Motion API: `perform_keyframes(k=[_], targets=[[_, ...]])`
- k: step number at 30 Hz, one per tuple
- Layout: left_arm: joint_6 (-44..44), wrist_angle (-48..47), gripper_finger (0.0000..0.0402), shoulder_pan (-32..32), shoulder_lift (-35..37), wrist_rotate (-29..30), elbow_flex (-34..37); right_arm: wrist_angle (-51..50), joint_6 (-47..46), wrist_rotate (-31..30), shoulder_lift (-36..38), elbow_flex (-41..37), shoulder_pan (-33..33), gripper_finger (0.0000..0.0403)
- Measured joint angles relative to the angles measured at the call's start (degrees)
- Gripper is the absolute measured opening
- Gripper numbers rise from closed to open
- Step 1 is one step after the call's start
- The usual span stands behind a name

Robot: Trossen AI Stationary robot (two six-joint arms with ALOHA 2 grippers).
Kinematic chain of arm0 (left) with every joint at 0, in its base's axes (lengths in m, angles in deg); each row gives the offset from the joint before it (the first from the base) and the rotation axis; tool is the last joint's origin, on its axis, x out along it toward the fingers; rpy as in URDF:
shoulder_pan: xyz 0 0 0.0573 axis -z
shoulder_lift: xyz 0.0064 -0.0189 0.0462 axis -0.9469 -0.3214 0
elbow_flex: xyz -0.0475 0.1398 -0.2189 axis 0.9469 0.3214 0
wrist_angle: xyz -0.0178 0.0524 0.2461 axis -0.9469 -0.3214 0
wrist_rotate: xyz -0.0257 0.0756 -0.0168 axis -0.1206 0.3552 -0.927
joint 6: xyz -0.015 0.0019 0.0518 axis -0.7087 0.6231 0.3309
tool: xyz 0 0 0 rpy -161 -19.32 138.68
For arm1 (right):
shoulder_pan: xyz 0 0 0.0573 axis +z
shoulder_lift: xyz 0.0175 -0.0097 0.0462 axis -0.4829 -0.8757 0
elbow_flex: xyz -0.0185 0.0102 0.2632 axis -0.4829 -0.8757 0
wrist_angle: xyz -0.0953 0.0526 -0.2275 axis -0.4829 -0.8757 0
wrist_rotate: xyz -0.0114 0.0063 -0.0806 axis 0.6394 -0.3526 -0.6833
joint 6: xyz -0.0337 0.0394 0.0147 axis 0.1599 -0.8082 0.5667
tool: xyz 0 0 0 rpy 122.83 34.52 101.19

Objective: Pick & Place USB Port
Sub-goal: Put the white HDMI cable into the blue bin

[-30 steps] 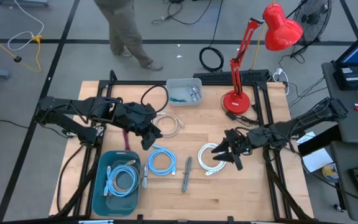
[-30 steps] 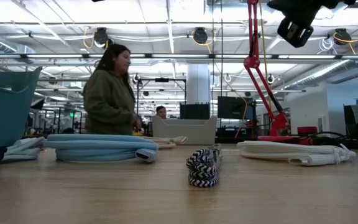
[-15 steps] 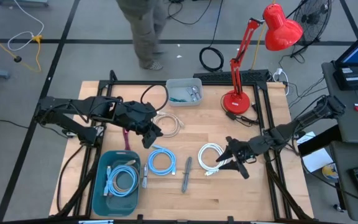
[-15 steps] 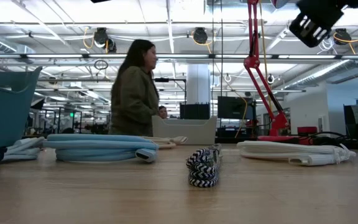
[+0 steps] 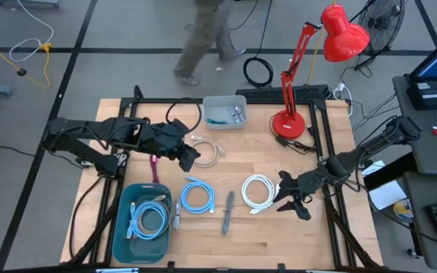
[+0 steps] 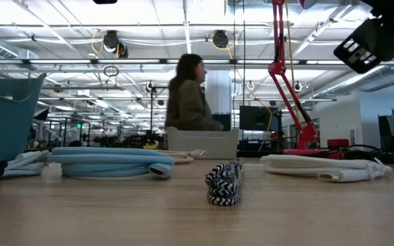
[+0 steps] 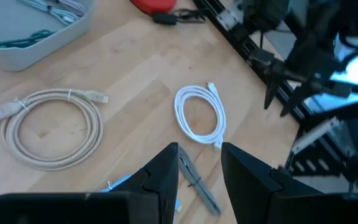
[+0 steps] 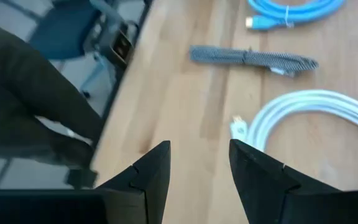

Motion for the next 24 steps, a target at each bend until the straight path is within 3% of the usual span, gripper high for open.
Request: perform_keyframes(k=[13,24], targets=[[-6.9,1.13,0.0124,4.64,-1.4,7.71,0.0,-5.6,7.14,-0.24,-6.96,0.0,-0.01,0.0155],[-7.81,5.55,0.0124,7.5,-6.79,6.81,-0.02,-7.1,11.76,-0.4,-13.11,0.04,-0.71,0.0155]])
